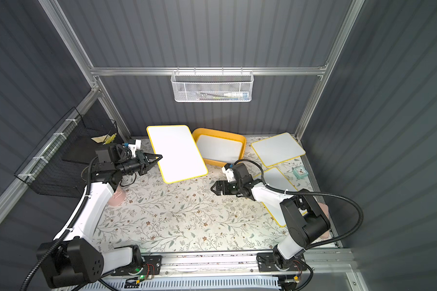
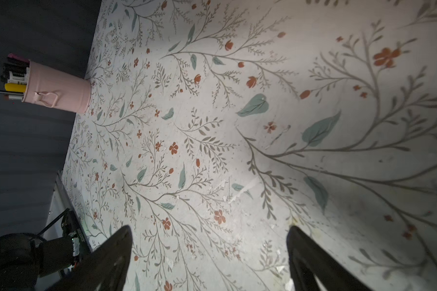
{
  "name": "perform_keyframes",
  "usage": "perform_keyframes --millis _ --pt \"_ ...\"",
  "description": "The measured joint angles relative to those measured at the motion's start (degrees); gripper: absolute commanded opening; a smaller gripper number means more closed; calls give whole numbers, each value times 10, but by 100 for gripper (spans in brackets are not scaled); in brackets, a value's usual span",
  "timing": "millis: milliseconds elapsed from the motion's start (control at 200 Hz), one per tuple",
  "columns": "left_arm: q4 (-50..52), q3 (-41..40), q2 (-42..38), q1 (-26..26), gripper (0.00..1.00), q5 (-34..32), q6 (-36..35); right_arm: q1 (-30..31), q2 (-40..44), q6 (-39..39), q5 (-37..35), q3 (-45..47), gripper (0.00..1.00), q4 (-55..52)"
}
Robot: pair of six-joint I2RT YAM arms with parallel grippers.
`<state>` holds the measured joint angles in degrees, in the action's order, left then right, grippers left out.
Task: Put the whiteboard into the storage box
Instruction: Place the whiteboard in the storage box.
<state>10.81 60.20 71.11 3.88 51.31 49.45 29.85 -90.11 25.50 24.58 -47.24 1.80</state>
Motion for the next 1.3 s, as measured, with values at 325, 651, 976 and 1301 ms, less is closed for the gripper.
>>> perform_keyframes --millis 325,651,976,1301 --pt "-145 -67 -1 -22 0 -132 126 -14 34 2 -67 38 97 16" --pt "-231 -67 60 -129 0 -242 153 -19 47 2 -107 49 97 18" --pt "-296 -57 173 -195 0 -337 167 -38 47 6 -129 58 98 27" --pt "-365 0 294 -240 0 -405 200 -51 56 10 -139 67 98 29"
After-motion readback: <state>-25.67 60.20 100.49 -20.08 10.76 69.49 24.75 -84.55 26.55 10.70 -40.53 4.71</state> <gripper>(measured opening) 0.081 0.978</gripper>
